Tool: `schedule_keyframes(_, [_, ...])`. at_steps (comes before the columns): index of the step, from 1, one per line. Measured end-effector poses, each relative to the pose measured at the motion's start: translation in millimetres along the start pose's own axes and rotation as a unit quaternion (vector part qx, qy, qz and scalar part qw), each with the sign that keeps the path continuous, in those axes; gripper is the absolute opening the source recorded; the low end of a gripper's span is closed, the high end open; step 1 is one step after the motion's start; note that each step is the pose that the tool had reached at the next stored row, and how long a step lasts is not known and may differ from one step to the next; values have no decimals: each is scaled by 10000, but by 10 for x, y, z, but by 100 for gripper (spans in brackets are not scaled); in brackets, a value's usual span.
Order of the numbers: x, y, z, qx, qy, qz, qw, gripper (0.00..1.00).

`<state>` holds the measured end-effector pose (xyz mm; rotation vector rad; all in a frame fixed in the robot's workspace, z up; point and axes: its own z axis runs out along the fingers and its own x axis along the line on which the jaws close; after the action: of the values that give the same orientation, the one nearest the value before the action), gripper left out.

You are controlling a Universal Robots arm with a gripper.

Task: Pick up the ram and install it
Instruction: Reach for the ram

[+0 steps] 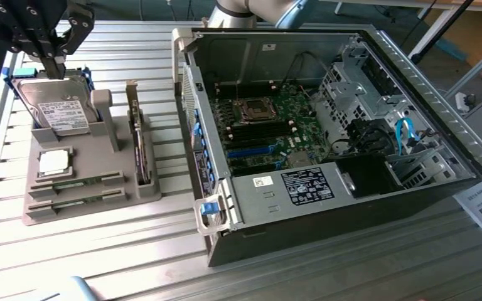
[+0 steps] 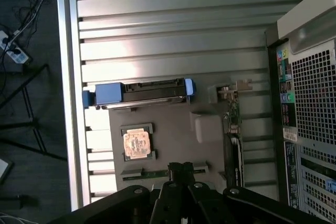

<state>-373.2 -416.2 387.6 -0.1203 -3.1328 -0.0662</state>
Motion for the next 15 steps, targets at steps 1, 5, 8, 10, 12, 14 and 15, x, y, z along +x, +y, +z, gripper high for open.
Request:
schedule_keyframes(1, [-1, -18, -1, 0, 0, 0, 10000, 11])
schedule_keyframes(5, [-6, -93, -5, 1, 1, 1, 10000, 11])
schedule_keyframes(8, [-13, -209, -9, 0, 0, 0, 10000, 11])
schedule_keyframes(10, [-17, -276, -12, 0, 0, 0, 10000, 11])
schedule_keyframes(12, [-20, -333, -14, 0, 0, 0, 10000, 11])
schedule_keyframes(14, [-22, -369, -16, 0, 0, 0, 10000, 11])
schedule_keyframes(15, [-23, -387, -17, 0, 0, 0, 10000, 11])
